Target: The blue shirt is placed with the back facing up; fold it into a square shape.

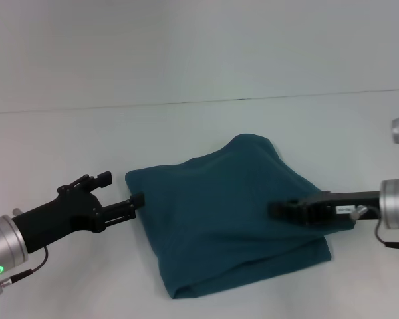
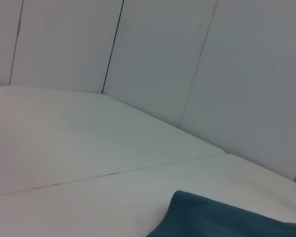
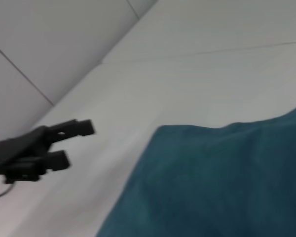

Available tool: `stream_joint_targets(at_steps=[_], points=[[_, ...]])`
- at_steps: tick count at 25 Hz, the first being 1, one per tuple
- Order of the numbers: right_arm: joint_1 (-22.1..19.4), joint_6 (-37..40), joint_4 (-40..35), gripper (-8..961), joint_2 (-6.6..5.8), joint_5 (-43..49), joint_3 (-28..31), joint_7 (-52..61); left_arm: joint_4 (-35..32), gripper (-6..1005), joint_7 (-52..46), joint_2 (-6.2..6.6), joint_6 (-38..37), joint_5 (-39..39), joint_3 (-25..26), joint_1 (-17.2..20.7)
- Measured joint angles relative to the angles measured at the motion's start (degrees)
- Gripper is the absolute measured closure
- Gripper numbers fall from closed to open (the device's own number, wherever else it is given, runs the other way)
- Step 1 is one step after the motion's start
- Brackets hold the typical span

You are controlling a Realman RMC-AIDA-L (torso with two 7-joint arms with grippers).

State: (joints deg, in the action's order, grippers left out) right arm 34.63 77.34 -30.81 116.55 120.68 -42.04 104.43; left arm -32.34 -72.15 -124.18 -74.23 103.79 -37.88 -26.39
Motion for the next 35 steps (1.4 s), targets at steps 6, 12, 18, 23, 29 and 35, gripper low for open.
stream_joint_targets(at_steps=[6, 12, 18, 23, 29, 35], points=[[1.6, -10.2, 1.3, 954, 2.08, 0.1, -5.5, -1.3, 0.0, 48, 0.0, 0.0, 0.5, 0.0, 0.0, 0.0], [2.6, -12.1, 1.4, 953, 2.96, -1.8, -6.6, -5.8, 0.1, 48, 0.0, 0.06, 0.8, 0.0, 0.0, 0.0], [1.4, -7.3, -0.5, 953, 2.2, -6.0, -5.7, -7.7, 0.1, 48, -0.8, 0.16, 0.8, 0.0, -0.1, 0.1], [-2.1, -3.2, -3.3, 940, 1.28, -10.9, -2.5, -8.2, 0.0, 48, -4.4, 0.17, 0.0, 0.7, -0.4, 0.3], [-4.5, -0.9, -2.5, 853, -1.86, -12.8, -0.5, -6.3, -0.3, 48, -8.0, 0.25, -2.4, 1.4, -0.5, 1.0], [-4.9, -0.8, -0.9, 835, -3.22, -9.1, -0.7, -4.7, -0.3, 48, -8.0, 0.26, -2.2, 1.5, -0.5, 1.2]])
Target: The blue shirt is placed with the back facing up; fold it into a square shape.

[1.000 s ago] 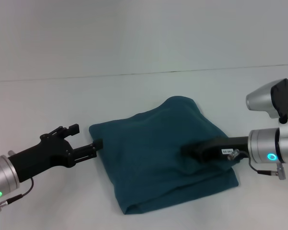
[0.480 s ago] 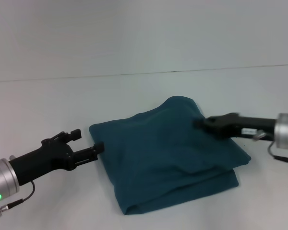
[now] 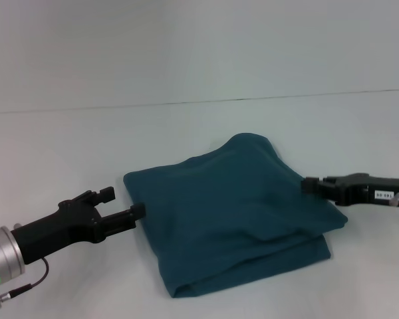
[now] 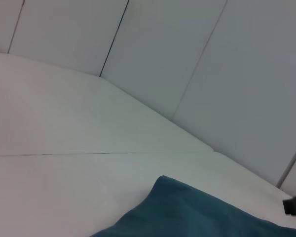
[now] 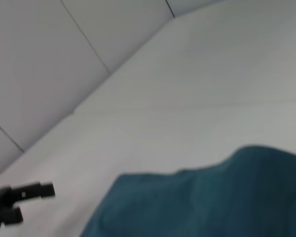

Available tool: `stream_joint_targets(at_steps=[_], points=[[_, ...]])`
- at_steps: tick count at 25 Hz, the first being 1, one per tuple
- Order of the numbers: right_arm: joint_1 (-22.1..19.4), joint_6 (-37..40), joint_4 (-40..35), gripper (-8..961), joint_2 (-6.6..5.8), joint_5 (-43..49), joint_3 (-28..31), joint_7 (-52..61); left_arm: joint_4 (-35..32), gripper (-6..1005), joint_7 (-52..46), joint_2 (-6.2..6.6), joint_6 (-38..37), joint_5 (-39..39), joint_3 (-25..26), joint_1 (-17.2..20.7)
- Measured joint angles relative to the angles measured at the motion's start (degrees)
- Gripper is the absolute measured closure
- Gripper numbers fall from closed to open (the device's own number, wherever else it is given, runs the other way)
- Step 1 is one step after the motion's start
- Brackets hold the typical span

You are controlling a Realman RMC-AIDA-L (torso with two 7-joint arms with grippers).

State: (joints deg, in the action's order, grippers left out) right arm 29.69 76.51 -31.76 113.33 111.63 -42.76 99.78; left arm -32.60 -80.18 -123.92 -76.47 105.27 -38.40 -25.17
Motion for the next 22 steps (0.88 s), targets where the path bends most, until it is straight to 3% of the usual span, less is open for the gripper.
stream_joint_targets(at_steps=[8, 13, 22], points=[[0.1, 2.3, 0.0, 903, -0.24, 3.3, -0.1, 1.4, 0.2, 48, -0.1, 0.0, 0.3, 0.0, 0.0, -0.2], [0.7, -0.1, -0.1, 947, -0.31, 9.2, 0.2, 6.0, 0.2, 48, 0.0, 0.0, 0.4, 0.0, 0.0, -0.2], [0.1, -1.2, -0.8, 942, -0.24, 10.0, 2.8, 6.7, 0.2, 48, 0.1, 0.0, 0.5, 0.0, 0.0, -0.2]])
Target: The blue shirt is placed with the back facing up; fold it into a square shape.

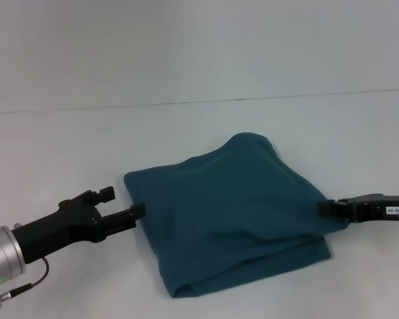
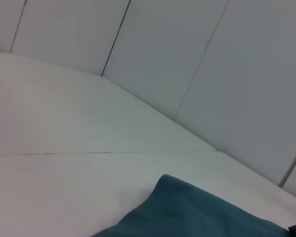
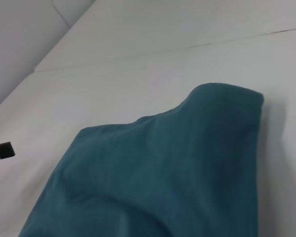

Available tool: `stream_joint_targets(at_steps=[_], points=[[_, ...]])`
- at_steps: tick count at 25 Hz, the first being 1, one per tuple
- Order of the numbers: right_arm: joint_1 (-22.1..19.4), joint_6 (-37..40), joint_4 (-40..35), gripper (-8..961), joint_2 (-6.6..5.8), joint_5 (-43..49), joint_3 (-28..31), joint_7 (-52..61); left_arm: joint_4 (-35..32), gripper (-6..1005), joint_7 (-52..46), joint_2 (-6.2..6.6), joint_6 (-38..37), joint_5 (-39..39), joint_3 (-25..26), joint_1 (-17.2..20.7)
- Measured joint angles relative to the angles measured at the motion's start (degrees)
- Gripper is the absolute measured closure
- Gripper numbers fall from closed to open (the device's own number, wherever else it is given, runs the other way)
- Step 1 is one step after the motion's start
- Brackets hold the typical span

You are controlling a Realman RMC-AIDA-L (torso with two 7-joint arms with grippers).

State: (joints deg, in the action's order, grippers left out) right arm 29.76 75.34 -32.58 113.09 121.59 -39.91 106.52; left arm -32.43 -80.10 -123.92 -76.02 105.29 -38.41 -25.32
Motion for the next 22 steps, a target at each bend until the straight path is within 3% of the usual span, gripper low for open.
stream_joint_targets(at_steps=[6, 11, 22], points=[[-0.1, 0.1, -0.6, 939, -0.03, -0.1, 1.3, -0.5, 0.0, 48, 0.0, 0.0, 0.0, 0.0, 0.0, 0.1], [-0.8, 3.6, -2.9, 936, 0.84, -2.8, 6.8, -3.8, -0.4, 48, -1.8, 0.14, -1.5, 0.4, 0.0, 0.4], [0.7, 6.6, -2.9, 900, 0.4, -7.3, 8.2, -5.0, -5.9, 48, -22.3, 0.47, -9.7, 11.5, 0.0, 0.6]])
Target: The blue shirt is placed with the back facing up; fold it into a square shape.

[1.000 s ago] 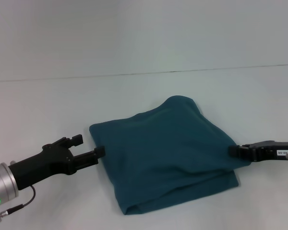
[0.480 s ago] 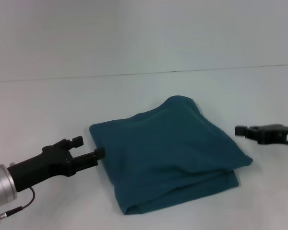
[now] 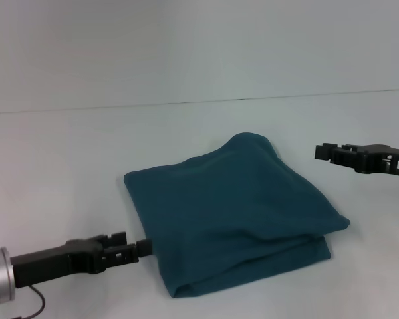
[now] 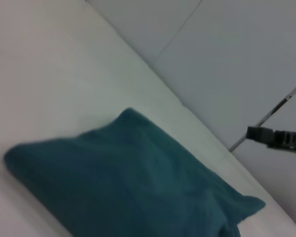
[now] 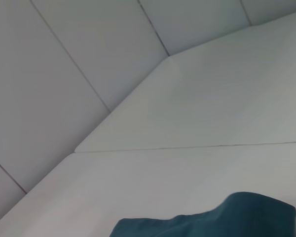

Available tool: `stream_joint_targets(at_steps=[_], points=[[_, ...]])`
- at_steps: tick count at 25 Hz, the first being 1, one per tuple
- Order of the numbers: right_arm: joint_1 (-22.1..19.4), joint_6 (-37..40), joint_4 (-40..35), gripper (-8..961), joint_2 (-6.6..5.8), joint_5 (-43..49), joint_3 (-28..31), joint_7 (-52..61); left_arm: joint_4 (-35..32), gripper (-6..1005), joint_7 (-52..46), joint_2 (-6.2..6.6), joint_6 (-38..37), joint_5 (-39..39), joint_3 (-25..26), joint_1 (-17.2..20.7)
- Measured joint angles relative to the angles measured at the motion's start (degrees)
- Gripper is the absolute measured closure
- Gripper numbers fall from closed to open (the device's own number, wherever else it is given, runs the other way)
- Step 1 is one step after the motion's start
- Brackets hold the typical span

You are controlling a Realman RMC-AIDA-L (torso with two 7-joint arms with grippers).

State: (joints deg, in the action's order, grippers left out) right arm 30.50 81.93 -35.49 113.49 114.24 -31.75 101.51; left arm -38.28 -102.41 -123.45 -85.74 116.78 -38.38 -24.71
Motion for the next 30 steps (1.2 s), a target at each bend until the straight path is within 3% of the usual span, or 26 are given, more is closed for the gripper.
stream_joint_targets(at_steps=[5, 10, 13, 30], points=[[0.8, 0.0, -0.1, 745, -0.47, 0.1, 0.0, 0.4, -1.8, 48, -9.0, 0.05, -0.9, 4.1, -1.5, -0.5], [1.2, -0.3, -0.1, 490, -0.65, 0.2, 0.0, 0.4, -1.9, 48, -13.0, 0.02, -1.2, 5.7, -3.9, -1.4], [1.3, -0.3, -0.1, 393, -0.81, 0.2, 0.0, 0.4, -1.8, 48, -14.0, -0.21, -0.9, 6.0, -5.2, -2.1], [1.1, 0.1, -0.1, 391, -1.09, 0.2, 0.2, 0.5, 0.3, 48, -15.8, -0.39, 2.4, 6.4, -10.1, -5.2]])
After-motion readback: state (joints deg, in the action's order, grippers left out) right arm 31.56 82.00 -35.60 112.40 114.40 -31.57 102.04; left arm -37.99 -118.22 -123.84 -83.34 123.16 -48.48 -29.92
